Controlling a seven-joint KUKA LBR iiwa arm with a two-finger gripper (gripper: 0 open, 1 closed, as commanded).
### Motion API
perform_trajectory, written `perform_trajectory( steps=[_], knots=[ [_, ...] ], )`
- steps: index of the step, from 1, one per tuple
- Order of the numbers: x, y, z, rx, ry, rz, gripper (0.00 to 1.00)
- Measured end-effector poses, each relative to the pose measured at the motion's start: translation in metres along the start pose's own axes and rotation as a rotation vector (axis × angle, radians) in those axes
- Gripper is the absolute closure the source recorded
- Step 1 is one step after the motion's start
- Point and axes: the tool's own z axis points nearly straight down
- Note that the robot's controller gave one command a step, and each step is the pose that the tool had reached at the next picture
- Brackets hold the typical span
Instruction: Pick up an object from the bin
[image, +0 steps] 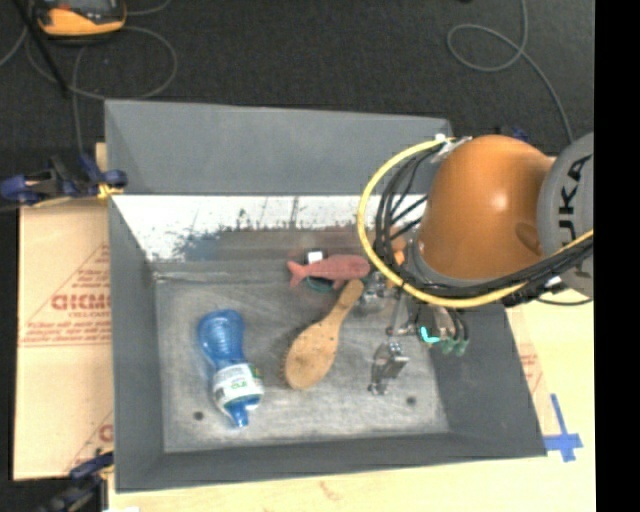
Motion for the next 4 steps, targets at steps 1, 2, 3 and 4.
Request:
perform_trajectory(
  steps=[1, 2, 3, 4],
  knots=[
    [-0.002, 0.000, -0.004, 0.000, -0.008, 0.000, 0.00],
    [-0.024, 0.006, 0.053, 0.001, -0.012, -0.090, 0.00],
    [-0.054, 0.013, 0.078, 0.001, -0.006, -0.373, 0.00],
    [-0.106, -0.021, 0.113, 0.003, -0.013, -0.539, 0.00]
  ],
)
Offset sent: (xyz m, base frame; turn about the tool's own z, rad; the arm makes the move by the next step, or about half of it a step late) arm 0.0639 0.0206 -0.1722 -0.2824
